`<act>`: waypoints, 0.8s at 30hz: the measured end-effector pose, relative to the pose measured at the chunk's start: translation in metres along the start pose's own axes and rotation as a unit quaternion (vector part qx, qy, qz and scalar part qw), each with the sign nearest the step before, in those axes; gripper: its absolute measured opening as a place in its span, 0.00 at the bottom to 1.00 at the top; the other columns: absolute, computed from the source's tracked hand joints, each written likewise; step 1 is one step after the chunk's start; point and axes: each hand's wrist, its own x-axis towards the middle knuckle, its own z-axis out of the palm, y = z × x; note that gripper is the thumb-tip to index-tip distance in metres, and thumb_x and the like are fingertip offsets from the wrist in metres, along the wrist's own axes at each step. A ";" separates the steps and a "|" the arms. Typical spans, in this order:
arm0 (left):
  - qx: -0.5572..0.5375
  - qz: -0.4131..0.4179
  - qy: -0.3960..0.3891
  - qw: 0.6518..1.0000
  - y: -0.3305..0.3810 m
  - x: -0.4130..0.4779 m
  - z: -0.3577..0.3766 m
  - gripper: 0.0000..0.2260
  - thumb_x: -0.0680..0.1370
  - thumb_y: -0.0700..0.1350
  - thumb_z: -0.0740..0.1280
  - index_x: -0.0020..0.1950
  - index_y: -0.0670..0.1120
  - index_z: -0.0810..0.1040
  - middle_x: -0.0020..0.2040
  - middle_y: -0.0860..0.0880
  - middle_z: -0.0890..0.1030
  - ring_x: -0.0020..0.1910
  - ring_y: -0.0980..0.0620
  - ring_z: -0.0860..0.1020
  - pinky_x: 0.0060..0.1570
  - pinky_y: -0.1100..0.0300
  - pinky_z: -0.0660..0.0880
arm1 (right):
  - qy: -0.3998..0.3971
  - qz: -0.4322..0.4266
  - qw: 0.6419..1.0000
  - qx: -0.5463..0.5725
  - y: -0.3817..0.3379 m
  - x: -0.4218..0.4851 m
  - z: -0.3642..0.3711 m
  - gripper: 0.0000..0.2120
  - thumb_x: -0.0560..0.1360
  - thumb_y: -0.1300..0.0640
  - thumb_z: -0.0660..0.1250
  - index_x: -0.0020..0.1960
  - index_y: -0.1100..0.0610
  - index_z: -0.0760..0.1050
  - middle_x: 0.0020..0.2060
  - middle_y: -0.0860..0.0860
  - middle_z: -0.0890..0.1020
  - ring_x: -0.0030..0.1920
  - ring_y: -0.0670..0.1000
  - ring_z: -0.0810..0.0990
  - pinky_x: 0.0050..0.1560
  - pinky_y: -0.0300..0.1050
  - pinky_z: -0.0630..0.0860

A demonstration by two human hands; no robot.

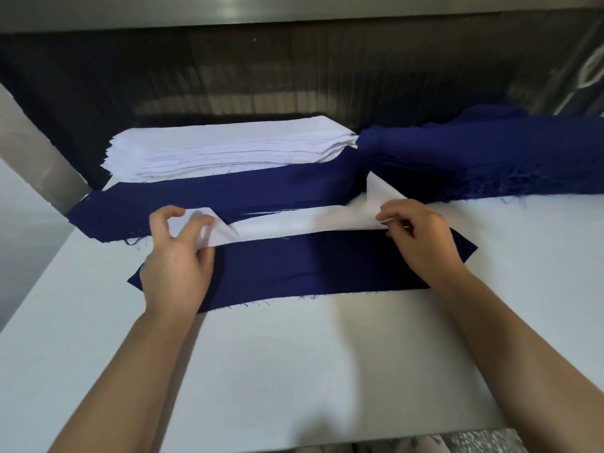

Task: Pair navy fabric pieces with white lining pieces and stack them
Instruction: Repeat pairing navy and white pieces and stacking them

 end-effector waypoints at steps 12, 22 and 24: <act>-0.131 -0.069 0.050 0.988 -0.028 0.001 -0.003 0.09 0.79 0.38 0.64 0.53 0.48 0.81 0.52 0.60 0.68 0.30 0.67 0.77 0.45 0.67 0.72 | 0.031 -0.064 0.997 -0.036 0.010 -0.007 -0.013 0.12 0.68 0.75 0.67 0.46 0.61 0.80 0.63 0.53 0.72 0.55 0.42 0.73 0.46 0.24 0.67; -0.230 -0.038 -0.005 0.972 -0.025 0.004 -0.004 0.10 0.75 0.31 0.65 0.44 0.45 0.78 0.46 0.60 0.75 0.45 0.72 0.74 0.46 0.78 0.68 | 0.042 0.012 0.999 -0.001 0.010 -0.005 -0.019 0.15 0.67 0.74 0.63 0.41 0.56 0.79 0.44 0.49 0.81 0.45 0.49 0.78 0.52 0.32 0.72; -0.234 -0.051 -0.031 0.970 -0.027 0.005 -0.007 0.10 0.75 0.31 0.65 0.43 0.46 0.78 0.46 0.59 0.77 0.43 0.69 0.75 0.45 0.76 0.69 | 0.055 0.055 0.997 0.013 0.012 -0.005 -0.024 0.15 0.67 0.73 0.62 0.36 0.53 0.77 0.38 0.46 0.80 0.40 0.52 0.79 0.47 0.47 0.78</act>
